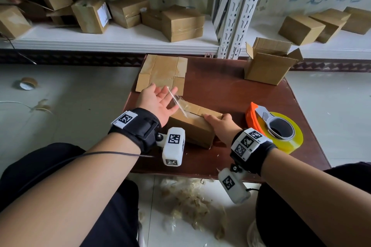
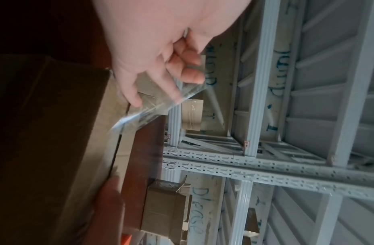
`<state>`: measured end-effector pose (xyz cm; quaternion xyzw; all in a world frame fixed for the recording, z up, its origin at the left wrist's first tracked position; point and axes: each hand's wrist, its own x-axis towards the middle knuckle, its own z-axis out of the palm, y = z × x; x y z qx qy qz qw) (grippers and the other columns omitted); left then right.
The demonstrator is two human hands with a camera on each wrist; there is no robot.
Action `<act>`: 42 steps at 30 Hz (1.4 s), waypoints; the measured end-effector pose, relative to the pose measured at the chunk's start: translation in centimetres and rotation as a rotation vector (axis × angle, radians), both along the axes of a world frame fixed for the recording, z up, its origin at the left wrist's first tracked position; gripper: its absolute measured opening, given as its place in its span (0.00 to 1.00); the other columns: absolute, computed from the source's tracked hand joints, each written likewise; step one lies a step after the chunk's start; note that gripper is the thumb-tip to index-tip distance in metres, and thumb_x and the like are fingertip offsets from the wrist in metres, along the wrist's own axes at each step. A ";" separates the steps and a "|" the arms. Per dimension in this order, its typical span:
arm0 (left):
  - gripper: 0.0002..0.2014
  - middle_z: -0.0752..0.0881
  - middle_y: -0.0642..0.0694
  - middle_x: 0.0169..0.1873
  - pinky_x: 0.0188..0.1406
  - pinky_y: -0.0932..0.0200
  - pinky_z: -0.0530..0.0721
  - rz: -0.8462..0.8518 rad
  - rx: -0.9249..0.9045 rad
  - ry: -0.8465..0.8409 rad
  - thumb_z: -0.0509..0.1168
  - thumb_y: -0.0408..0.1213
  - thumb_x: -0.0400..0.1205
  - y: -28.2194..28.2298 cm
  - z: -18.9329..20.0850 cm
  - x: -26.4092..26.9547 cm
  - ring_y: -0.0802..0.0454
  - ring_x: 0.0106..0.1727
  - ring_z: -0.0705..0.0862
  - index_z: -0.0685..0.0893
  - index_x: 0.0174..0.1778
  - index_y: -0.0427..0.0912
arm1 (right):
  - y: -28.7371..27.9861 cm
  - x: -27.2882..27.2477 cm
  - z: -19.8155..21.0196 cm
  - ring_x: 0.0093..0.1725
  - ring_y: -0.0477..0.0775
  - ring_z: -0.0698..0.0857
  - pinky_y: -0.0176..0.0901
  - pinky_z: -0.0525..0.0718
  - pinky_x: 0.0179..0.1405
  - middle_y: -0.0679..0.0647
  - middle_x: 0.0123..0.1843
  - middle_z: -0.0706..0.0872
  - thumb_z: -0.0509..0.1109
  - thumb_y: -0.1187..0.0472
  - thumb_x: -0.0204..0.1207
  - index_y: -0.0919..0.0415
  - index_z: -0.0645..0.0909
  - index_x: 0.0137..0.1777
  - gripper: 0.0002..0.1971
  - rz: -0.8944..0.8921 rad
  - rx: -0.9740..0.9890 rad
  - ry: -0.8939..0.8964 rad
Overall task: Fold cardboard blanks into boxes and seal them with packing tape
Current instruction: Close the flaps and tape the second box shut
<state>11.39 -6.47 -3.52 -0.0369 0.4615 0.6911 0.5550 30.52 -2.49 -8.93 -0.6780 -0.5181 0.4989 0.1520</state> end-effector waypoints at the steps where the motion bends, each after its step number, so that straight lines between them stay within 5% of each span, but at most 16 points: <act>1: 0.14 0.91 0.49 0.39 0.73 0.23 0.75 0.018 0.011 -0.026 0.56 0.46 0.94 0.0 -0.2 -0.2 0.45 0.54 0.95 0.81 0.48 0.44 | 0.0 0.0 0.0 0.60 0.62 0.87 0.58 0.88 0.63 0.58 0.62 0.84 0.71 0.32 0.80 0.59 0.67 0.78 0.39 -0.001 -0.005 -0.006; 5: 0.16 0.91 0.49 0.39 0.71 0.17 0.72 0.073 0.050 -0.112 0.54 0.51 0.93 -0.2 -0.6 -0.8 0.44 0.52 0.95 0.80 0.50 0.45 | 0.1 -0.2 -0.1 0.58 0.60 0.85 0.51 0.82 0.51 0.59 0.64 0.83 0.68 0.35 0.83 0.59 0.65 0.82 0.37 0.011 0.010 -0.024; 8: 0.26 0.91 0.44 0.51 0.72 0.15 0.68 0.078 0.062 -0.150 0.55 0.63 0.89 -0.4 -0.4 -1.0 0.38 0.60 0.92 0.81 0.49 0.42 | 0.4 -0.3 -0.1 0.61 0.61 0.86 0.52 0.83 0.54 0.59 0.63 0.83 0.69 0.37 0.85 0.58 0.64 0.83 0.36 0.011 0.017 -0.024; 12: 0.43 0.88 0.36 0.62 0.70 0.16 0.72 0.006 0.042 -0.180 0.54 0.77 0.81 -0.8 -0.1 -1.0 0.30 0.65 0.87 0.81 0.65 0.37 | 0.6 -0.3 0.2 0.56 0.59 0.82 0.52 0.81 0.53 0.57 0.59 0.80 0.68 0.40 0.87 0.58 0.62 0.85 0.35 0.013 0.047 -0.037; 17: 0.52 0.89 0.33 0.63 0.69 0.08 0.65 -0.063 0.016 -0.127 0.53 0.85 0.72 -0.6 0.0 -1.0 0.27 0.68 0.84 0.83 0.68 0.38 | 0.2 -0.1 0.0 0.58 0.63 0.85 0.56 0.85 0.58 0.59 0.63 0.82 0.67 0.39 0.86 0.54 0.60 0.84 0.34 0.073 0.102 -0.123; 21: 0.56 0.88 0.32 0.64 0.67 0.04 0.60 -0.118 0.032 -0.082 0.55 0.87 0.68 -0.6 0.3 -0.7 0.25 0.72 0.81 0.84 0.68 0.37 | 0.0 -0.1 0.1 0.60 0.63 0.84 0.58 0.85 0.62 0.59 0.61 0.81 0.67 0.42 0.87 0.57 0.60 0.84 0.33 0.046 0.050 -0.104; 27: 0.57 0.84 0.30 0.67 0.68 0.06 0.64 -0.155 0.012 -0.052 0.53 0.87 0.68 -0.7 0.3 0.2 0.28 0.78 0.76 0.84 0.68 0.36 | -0.6 0.1 -0.1 0.66 0.68 0.83 0.64 0.83 0.70 0.61 0.74 0.75 0.66 0.39 0.84 0.55 0.63 0.81 0.32 0.112 0.148 -0.253; 34: 0.44 0.77 0.26 0.76 0.70 0.10 0.68 -0.117 -0.044 -0.124 0.50 0.76 0.82 -0.3 -1.2 0.6 0.29 0.81 0.72 0.82 0.68 0.36 | -1.2 0.4 0.1 0.72 0.62 0.74 0.58 0.76 0.74 0.57 0.72 0.74 0.73 0.47 0.81 0.53 0.72 0.76 0.26 0.208 0.544 -0.359; 38: 0.42 0.78 0.27 0.74 0.69 0.11 0.70 -0.105 -0.049 -0.140 0.50 0.74 0.84 -0.1 -1.8 0.5 0.30 0.81 0.72 0.81 0.69 0.36 | -0.9 0.3 0.3 0.57 0.55 0.86 0.54 0.87 0.58 0.47 0.56 0.86 0.62 0.54 0.88 0.45 0.81 0.61 0.08 0.223 0.540 -0.150; 42: 0.41 0.78 0.28 0.73 0.66 0.12 0.74 -0.079 -0.050 -0.136 0.52 0.74 0.83 -0.2 -2.3 0.5 0.32 0.79 0.74 0.82 0.69 0.38 | -0.8 0.4 0.7 0.51 0.46 0.87 0.36 0.79 0.39 0.46 0.53 0.87 0.64 0.41 0.88 0.48 0.81 0.62 0.14 0.229 0.457 0.022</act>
